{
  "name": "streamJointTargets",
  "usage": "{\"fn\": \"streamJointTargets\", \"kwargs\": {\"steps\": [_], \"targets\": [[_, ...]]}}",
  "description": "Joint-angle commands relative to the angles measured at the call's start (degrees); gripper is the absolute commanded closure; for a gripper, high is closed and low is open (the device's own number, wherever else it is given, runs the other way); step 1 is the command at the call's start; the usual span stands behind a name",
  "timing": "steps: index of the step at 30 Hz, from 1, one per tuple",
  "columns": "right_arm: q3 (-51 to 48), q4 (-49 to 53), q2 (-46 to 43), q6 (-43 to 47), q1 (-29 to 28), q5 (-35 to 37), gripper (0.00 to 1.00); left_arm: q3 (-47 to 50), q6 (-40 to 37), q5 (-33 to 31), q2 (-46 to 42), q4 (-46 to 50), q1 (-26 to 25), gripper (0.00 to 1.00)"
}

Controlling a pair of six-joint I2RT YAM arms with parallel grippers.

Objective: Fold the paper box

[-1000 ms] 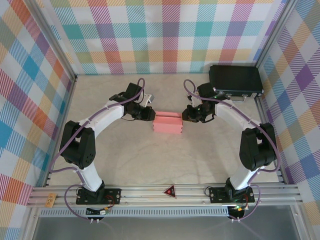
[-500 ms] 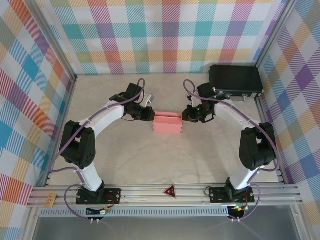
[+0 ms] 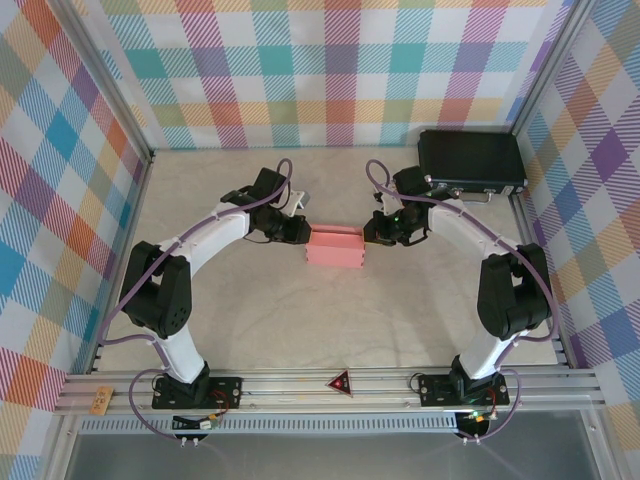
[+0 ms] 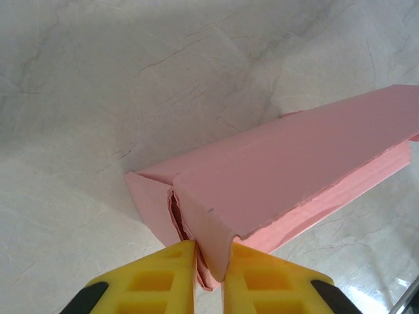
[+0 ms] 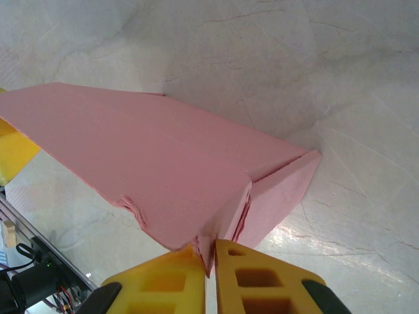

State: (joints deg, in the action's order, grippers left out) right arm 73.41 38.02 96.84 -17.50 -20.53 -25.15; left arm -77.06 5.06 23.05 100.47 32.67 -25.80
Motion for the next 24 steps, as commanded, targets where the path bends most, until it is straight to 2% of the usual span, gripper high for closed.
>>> {"fn": "streamJointTargets", "kwargs": {"steps": [1,15,24], "targets": [[0.60,1.47,1.11,0.35,-0.69,-0.63,0.88,0.93,-0.59,0.03,0.46,0.56,-0.39,0.84],[0.69,3.02,1.80,1.28,-1.21,0.60,0.88,1.55,-0.76,-2.04,0.13,1.05,-0.57,0.82],[0.77,3.69,1.84,1.90,-1.26,1.06,0.88,0.92,-0.59,-1.25,-1.92,-0.09,-0.57,0.72]]}}
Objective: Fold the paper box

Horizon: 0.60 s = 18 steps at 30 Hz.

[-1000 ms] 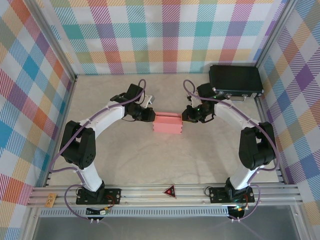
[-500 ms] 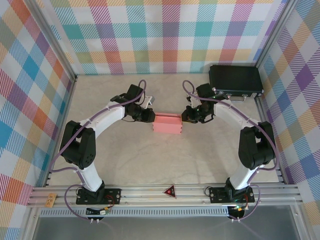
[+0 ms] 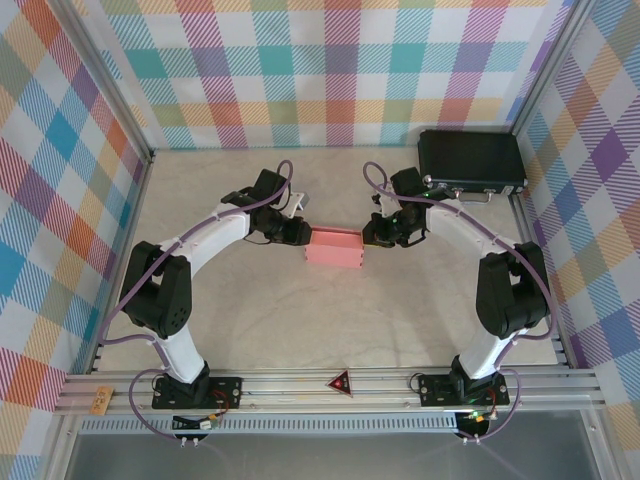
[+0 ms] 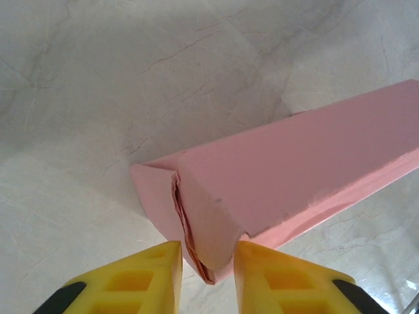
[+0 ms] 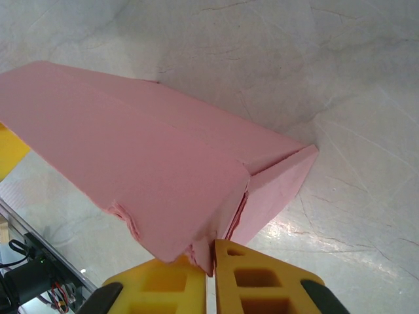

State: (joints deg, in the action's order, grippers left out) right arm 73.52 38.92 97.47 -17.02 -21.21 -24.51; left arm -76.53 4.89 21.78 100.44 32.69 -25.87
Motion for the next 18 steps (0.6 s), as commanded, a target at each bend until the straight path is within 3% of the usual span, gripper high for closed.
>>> {"fn": "streamJointTargets", "kwargs": {"steps": [1,11,18], "targets": [[0.79,2.83,1.19,1.46,-0.58,0.43,0.88,0.45,-0.45,0.07,-2.34,-0.33,-0.50,0.70],[1.00,2.92,1.21,1.58,-0.56,0.47,0.88,2.59,0.82,-1.91,-6.78,-5.08,-0.48,0.58],[0.98,2.76,1.04,1.55,-0.58,0.70,0.88,3.09,2.41,-5.02,-6.54,-7.07,-0.14,0.63]]}}
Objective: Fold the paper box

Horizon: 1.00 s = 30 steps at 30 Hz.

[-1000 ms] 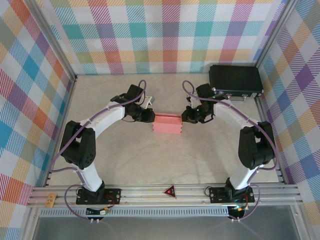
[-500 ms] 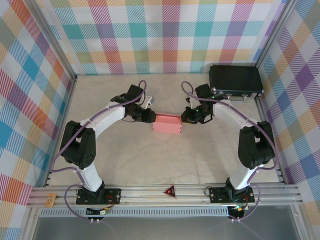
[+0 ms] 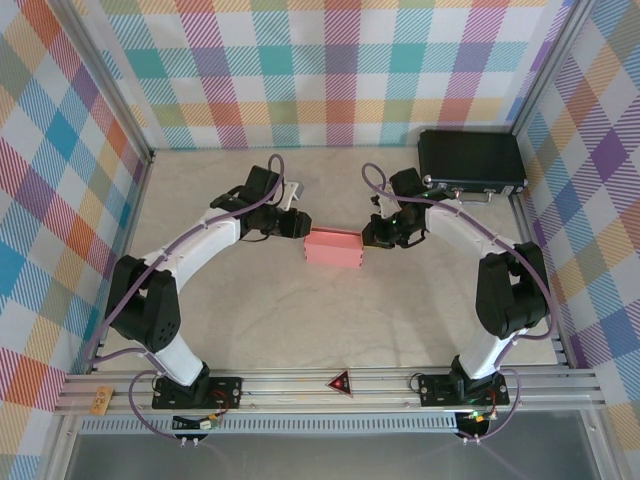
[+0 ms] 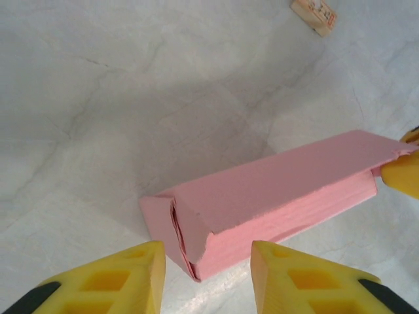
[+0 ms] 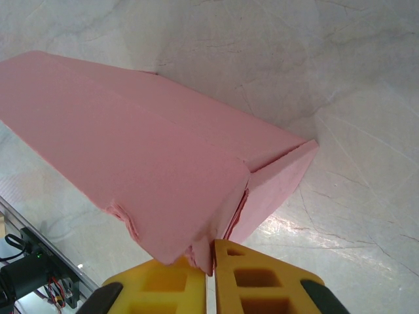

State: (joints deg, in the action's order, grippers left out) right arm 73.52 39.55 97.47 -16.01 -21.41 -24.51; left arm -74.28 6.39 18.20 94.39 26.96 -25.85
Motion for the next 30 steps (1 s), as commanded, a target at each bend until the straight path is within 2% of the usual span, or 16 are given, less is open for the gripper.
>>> {"fn": "streamJointTargets", "kwargs": {"steps": [1,14,17,30], "targets": [[0.93,2.12,1.05,0.55,-0.39,0.72,0.88,0.72,0.85,-1.20,-0.17,-1.29,-0.12,0.65],[1.02,2.08,1.25,0.28,-0.39,0.56,0.88,0.90,0.51,-0.32,2.44,-0.55,-0.21,0.79],[1.02,2.16,1.40,0.37,-0.39,0.43,0.88,1.13,0.46,-0.23,2.70,-0.59,-0.17,0.89],[0.97,2.29,1.09,0.54,-0.40,0.40,0.88,4.17,0.53,-0.49,-0.40,-1.87,-0.17,0.90]]}}
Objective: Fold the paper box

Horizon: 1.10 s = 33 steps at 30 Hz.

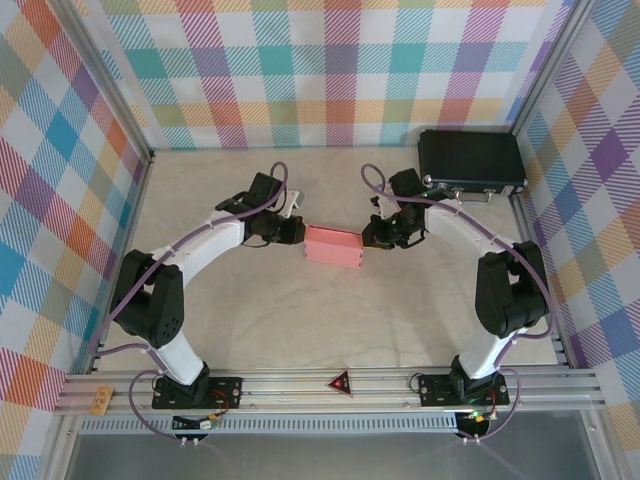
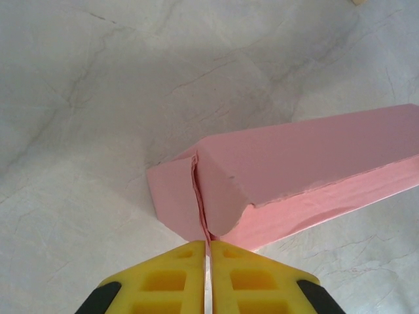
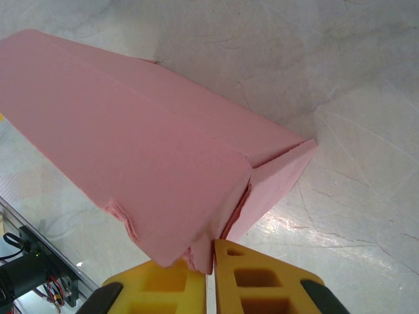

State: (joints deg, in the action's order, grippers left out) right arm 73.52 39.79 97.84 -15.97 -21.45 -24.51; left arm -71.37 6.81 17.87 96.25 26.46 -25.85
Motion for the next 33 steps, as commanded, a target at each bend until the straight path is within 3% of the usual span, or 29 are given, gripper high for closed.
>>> {"fn": "streamJointTargets", "kwargs": {"steps": [1,9,11,20,33], "targets": [[0.91,2.12,0.75,0.59,-0.34,0.41,0.88,1.77,0.37,-0.33,-3.31,-2.33,-0.16,0.89],[0.86,1.97,0.88,0.51,-0.34,0.26,0.88,0.33,6.22,-0.54,-5.83,-8.08,0.75,0.83],[0.93,1.98,0.89,0.61,-0.34,0.30,0.88,-0.18,8.00,-0.46,-5.19,-9.94,0.80,0.73],[0.98,1.88,1.12,0.41,-0.34,0.19,0.88,-5.90,11.66,0.57,2.73,-6.46,1.06,0.55],[0.85,2.08,0.68,0.41,-0.43,0.16,0.87,-3.93,9.15,1.14,4.97,-0.78,1.06,0.62]]}}
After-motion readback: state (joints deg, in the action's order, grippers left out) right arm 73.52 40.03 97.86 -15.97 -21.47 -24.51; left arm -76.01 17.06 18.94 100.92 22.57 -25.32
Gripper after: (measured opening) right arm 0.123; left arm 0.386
